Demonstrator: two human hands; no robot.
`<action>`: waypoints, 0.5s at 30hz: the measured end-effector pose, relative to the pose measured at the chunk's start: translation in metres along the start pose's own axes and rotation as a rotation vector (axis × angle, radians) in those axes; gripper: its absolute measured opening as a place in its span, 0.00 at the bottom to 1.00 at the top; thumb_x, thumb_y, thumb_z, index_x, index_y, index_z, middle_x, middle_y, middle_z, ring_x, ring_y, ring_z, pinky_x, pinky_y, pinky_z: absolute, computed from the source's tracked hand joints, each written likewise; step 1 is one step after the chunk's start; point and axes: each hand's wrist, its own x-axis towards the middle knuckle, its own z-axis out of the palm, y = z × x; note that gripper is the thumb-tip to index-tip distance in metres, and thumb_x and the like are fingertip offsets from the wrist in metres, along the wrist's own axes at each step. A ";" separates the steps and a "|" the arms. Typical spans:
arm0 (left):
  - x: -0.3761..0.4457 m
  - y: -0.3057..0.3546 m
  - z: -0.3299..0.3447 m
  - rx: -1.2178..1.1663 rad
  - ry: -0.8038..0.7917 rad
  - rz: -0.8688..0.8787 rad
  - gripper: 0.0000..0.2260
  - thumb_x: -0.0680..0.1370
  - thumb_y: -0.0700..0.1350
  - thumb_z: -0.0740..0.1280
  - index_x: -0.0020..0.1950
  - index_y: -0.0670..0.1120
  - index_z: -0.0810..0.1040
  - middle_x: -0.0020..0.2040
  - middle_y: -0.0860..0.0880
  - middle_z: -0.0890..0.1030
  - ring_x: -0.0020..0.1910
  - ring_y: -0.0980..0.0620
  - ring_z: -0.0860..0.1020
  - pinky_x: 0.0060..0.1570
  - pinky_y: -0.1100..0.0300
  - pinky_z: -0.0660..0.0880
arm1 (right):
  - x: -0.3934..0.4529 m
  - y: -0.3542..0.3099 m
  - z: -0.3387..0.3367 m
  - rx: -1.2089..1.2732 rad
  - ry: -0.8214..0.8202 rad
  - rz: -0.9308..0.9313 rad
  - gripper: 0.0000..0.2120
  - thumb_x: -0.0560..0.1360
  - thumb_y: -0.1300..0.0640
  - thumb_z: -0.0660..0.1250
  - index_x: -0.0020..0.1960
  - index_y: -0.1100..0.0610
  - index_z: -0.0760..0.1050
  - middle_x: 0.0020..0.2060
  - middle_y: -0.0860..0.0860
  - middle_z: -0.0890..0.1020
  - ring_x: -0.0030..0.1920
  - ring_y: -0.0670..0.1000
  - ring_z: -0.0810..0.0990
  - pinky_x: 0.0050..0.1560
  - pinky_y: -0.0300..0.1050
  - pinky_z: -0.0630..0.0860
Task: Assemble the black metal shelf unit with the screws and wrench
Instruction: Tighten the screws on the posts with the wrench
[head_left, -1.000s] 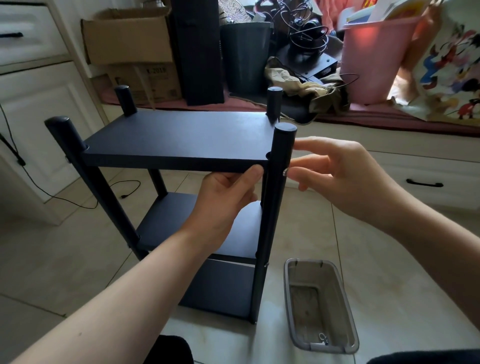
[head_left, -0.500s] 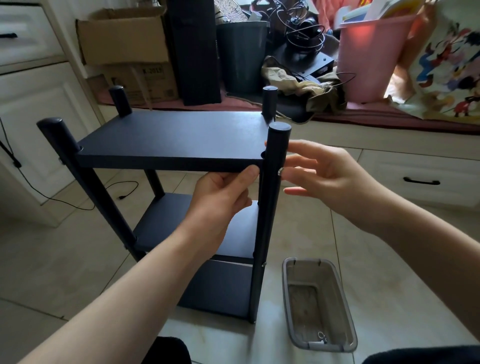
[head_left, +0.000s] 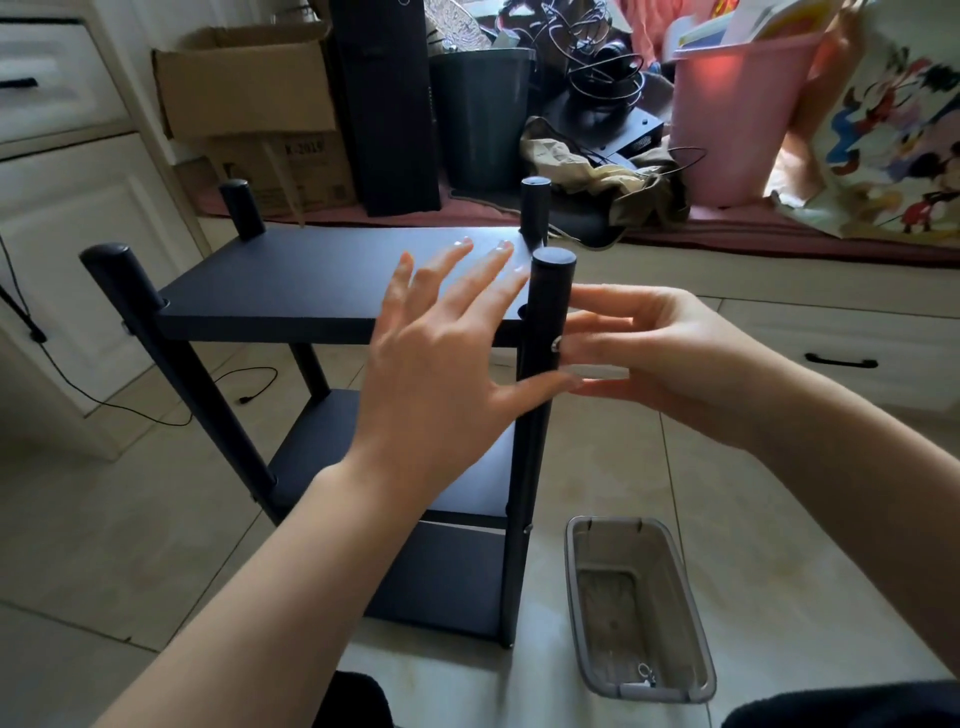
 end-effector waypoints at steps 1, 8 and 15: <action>0.001 0.001 0.002 0.019 -0.022 -0.006 0.32 0.73 0.65 0.71 0.70 0.45 0.77 0.72 0.46 0.75 0.76 0.45 0.67 0.77 0.40 0.55 | 0.001 -0.001 -0.001 0.005 -0.006 0.015 0.22 0.73 0.61 0.71 0.65 0.47 0.78 0.57 0.51 0.84 0.60 0.52 0.82 0.61 0.52 0.77; 0.002 0.001 0.010 0.003 0.045 -0.041 0.27 0.77 0.65 0.61 0.66 0.49 0.80 0.65 0.49 0.81 0.69 0.48 0.76 0.76 0.44 0.58 | 0.003 -0.003 -0.008 0.067 -0.071 0.062 0.20 0.72 0.54 0.71 0.64 0.47 0.79 0.59 0.52 0.83 0.56 0.51 0.82 0.64 0.56 0.75; 0.000 0.001 0.016 0.006 0.095 -0.034 0.25 0.78 0.63 0.62 0.65 0.48 0.82 0.64 0.50 0.81 0.69 0.49 0.76 0.71 0.48 0.63 | -0.003 0.009 -0.024 0.079 0.080 0.069 0.18 0.76 0.56 0.68 0.65 0.49 0.77 0.54 0.55 0.85 0.56 0.54 0.83 0.57 0.50 0.80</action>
